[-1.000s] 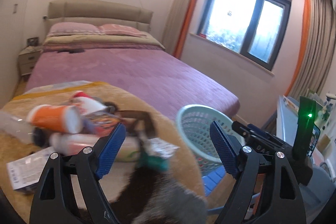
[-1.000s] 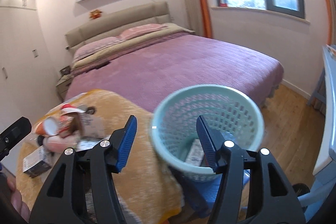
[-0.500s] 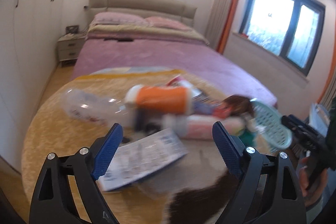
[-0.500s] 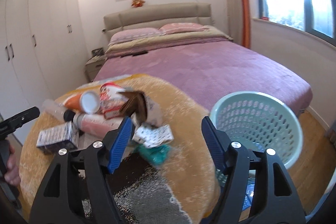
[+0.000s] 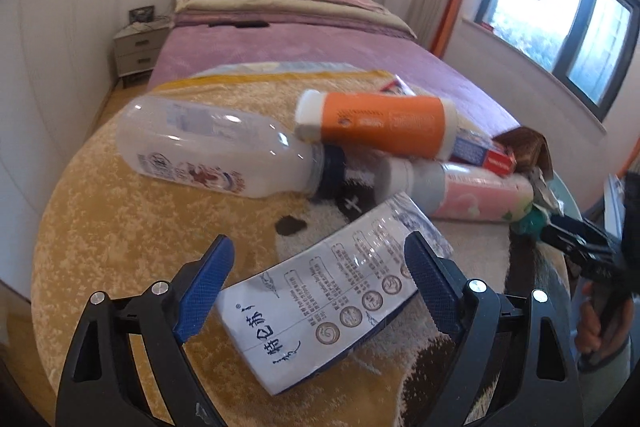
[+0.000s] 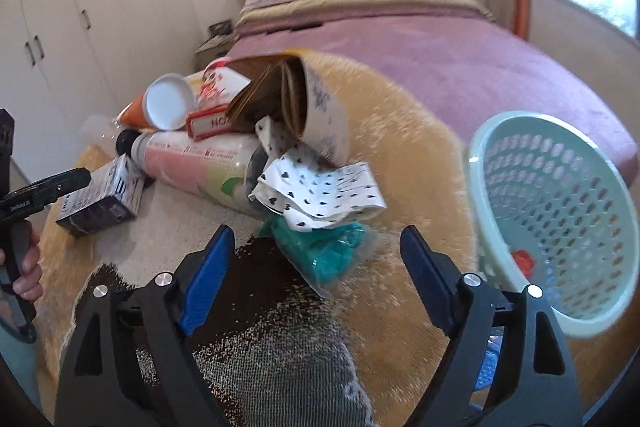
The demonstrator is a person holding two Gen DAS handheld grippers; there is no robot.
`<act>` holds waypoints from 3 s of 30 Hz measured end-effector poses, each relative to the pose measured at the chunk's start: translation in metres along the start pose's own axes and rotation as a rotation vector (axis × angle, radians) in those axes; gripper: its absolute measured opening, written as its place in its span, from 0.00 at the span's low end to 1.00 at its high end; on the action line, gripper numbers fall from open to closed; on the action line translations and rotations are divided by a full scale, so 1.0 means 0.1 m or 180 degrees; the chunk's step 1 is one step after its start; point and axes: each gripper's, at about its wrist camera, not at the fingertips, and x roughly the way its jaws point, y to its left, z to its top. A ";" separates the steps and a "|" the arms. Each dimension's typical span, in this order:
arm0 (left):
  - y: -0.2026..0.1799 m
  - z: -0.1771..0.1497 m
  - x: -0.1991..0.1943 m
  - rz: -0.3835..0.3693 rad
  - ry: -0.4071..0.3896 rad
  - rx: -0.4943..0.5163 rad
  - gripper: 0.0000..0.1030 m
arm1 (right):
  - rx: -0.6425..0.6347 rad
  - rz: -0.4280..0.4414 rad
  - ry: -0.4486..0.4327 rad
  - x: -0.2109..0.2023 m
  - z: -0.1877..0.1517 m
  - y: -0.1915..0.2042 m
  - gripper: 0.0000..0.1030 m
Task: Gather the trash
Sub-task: 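Grasp the white milk pouch with the left tool while the right tool grasps the teal packet, then carry the pouch and teal packet to the basket and release both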
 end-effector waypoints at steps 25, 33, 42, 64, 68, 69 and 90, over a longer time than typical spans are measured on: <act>-0.50 -0.40 0.05 0.0356 0.0308 0.0325 0.77 | 0.0069 0.0193 0.0068 -0.05 -0.28 0.42 0.72; -0.47 -0.38 0.13 0.0429 0.0252 0.0187 0.61 | 0.0101 -0.0265 0.0060 0.02 -0.21 0.54 0.51; -0.59 -0.43 -0.08 0.0361 0.0009 0.0252 0.56 | 0.0081 0.0024 0.0115 0.00 -0.22 0.60 0.36; -1.66 -0.02 -0.39 -0.0367 -0.0509 0.0600 0.56 | 0.0279 -0.0173 -0.0733 -1.12 0.04 0.10 0.35; -2.04 0.09 -0.31 -0.0504 -0.0549 0.0783 0.56 | 0.0419 -0.0364 -0.0854 -1.25 0.05 -0.21 0.35; -2.14 0.11 -0.27 -0.0539 -0.0560 0.0831 0.56 | 0.0464 -0.0417 -0.0884 -1.28 0.06 -0.30 0.35; -3.54 0.34 1.01 -0.1093 0.0100 0.1163 0.56 | 0.1290 -0.0971 -0.0714 -0.97 -0.16 -1.94 0.35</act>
